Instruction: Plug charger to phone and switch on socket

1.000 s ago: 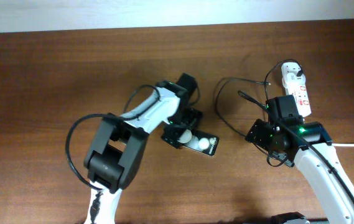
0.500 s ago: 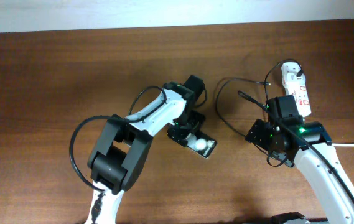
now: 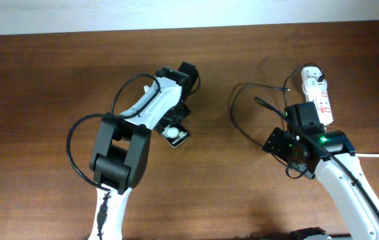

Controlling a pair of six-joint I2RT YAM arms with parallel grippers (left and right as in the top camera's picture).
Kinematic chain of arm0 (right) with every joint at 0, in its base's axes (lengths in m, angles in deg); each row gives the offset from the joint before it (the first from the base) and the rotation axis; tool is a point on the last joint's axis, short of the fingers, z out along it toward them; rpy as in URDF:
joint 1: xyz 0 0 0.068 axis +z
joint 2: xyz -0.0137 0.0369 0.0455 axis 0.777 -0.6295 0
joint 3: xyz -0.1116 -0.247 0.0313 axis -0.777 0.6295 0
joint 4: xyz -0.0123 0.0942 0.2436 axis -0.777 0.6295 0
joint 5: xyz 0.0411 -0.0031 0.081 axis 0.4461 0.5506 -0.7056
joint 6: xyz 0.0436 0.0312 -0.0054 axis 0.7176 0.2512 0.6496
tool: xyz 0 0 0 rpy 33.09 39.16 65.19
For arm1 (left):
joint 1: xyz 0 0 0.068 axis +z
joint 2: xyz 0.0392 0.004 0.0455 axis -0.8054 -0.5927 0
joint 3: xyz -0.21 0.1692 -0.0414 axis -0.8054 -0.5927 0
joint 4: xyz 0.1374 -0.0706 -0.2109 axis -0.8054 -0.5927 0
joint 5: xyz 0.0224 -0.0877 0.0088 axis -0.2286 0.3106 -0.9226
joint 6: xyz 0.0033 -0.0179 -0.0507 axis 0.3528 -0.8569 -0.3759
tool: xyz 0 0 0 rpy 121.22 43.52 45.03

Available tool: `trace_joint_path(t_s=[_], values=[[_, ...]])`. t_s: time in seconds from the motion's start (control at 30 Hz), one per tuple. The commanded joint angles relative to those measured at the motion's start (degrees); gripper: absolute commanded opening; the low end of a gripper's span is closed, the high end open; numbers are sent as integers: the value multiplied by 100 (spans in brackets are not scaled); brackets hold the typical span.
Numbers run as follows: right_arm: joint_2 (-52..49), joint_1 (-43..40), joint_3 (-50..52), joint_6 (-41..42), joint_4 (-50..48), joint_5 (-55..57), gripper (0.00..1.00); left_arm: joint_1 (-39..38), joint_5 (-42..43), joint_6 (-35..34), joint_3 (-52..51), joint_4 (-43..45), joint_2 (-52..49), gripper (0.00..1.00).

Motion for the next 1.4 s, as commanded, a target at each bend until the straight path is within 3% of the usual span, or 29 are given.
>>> trace_joint_path(t_s=[0.0, 0.1, 0.23, 0.4, 0.5, 0.53, 0.6, 0.67, 0.73, 0.83, 0.9, 0.93, 0.97, 1.03, 1.2, 1.37], values=[[-17, -35, -24, 9, -2, 111, 99, -79, -72, 52, -468, 35, -743, 90], [-17, -35, -24, 9, -2, 114, 99, -66, -83, 55, -468, 17, -743, 99], [-17, -35, -24, 11, -2, 114, 99, 57, -138, 52, -275, -146, -527, 99], [-17, -35, -24, 9, -2, 114, 98, 407, -745, 155, -273, -356, 1725, 99], [-17, -35, -24, 9, -2, 114, 99, 411, -876, 734, -275, -63, 3110, 99], [-17, -35, -24, 9, -2, 114, 99, 411, -813, 651, -289, -236, 3254, 99], [-17, -35, -24, 9, -2, 114, 99, 409, -881, -424, -638, -745, 3316, 99], [-17, -35, -24, 9, -2, 114, 99, 363, -817, -839, -1685, -481, 3613, 99], [-17, -35, -24, 11, -2, 114, 99, 332, -603, -343, -2787, 2, 4319, 99], [-17, -35, -24, 9, -2, 114, 99, 728, 356, 1484, -3845, 1038, 5871, 99], [-17, -35, -24, 9, -2, 114, 99, 1051, 789, 1497, -4398, 1779, 6356, 99], [-17, -35, -24, 9, -2, 114, 99, 1130, 866, 1268, -4575, 2026, 6384, 99], [-17, -35, -24, 9, -2, 114, 99, 1115, 933, 619, -4765, 2391, 6153, 99], [-17, -35, -24, 9, -2, 111, 99, 1003, 970, 557, -4690, 2778, 5547, 99], [-17, -35, -24, 11, -2, 111, 99, 992, 1390, 61, -4072, 2815, 3611, 99], [-17, -35, -24, 11, -2, 114, 99, 992, 1154, -68, -3668, 2824, 2973, 99]])
